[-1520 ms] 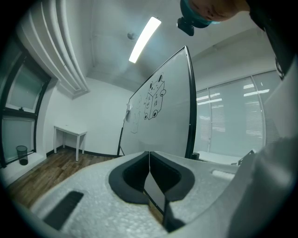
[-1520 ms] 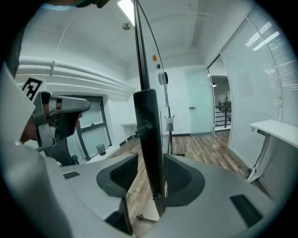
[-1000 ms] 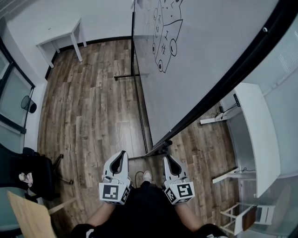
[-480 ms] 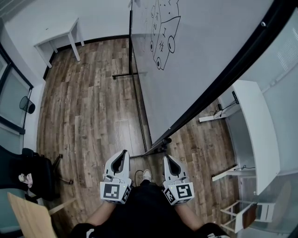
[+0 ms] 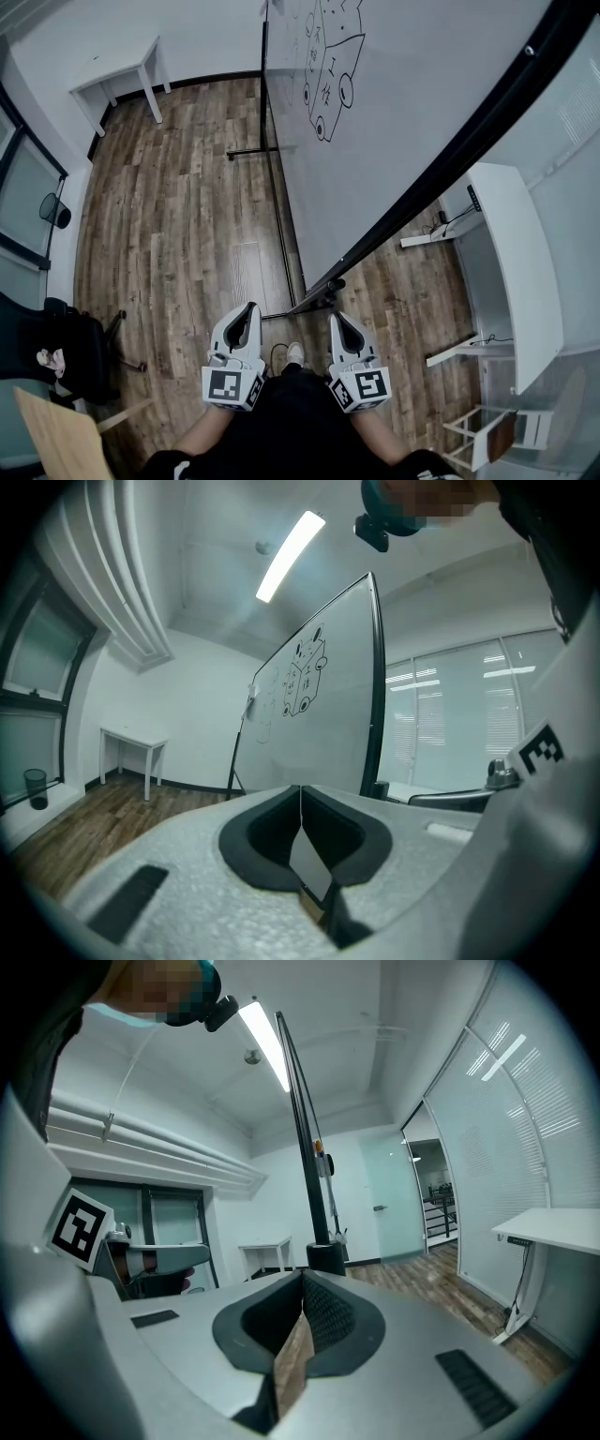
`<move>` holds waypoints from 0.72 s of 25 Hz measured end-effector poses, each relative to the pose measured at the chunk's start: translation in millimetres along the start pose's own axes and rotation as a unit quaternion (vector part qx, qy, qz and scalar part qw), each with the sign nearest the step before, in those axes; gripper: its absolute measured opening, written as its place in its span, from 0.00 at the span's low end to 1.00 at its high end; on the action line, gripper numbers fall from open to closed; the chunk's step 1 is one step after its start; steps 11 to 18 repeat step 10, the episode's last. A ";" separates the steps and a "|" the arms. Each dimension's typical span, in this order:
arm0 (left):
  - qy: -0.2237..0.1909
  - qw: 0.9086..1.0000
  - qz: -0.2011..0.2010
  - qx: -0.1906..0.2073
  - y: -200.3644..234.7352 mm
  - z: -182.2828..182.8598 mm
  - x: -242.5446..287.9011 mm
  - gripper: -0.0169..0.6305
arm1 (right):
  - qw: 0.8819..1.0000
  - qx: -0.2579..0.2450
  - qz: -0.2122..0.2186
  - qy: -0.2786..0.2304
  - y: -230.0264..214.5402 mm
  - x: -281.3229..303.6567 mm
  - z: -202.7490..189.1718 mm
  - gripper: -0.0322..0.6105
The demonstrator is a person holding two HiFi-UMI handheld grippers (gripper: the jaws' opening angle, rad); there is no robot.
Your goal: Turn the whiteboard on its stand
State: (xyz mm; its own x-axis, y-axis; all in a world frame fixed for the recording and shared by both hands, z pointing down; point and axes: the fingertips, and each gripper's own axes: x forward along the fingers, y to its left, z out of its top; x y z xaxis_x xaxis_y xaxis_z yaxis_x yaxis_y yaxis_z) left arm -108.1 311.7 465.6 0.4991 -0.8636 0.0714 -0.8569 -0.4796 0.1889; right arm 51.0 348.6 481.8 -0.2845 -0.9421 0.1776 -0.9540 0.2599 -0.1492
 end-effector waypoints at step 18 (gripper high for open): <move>0.001 1.000 0.000 -0.001 -0.6 -0.8 2.7 0.05 | 1.000 0.001 -0.005 -0.001 -4.0 0.8 0.6 0.07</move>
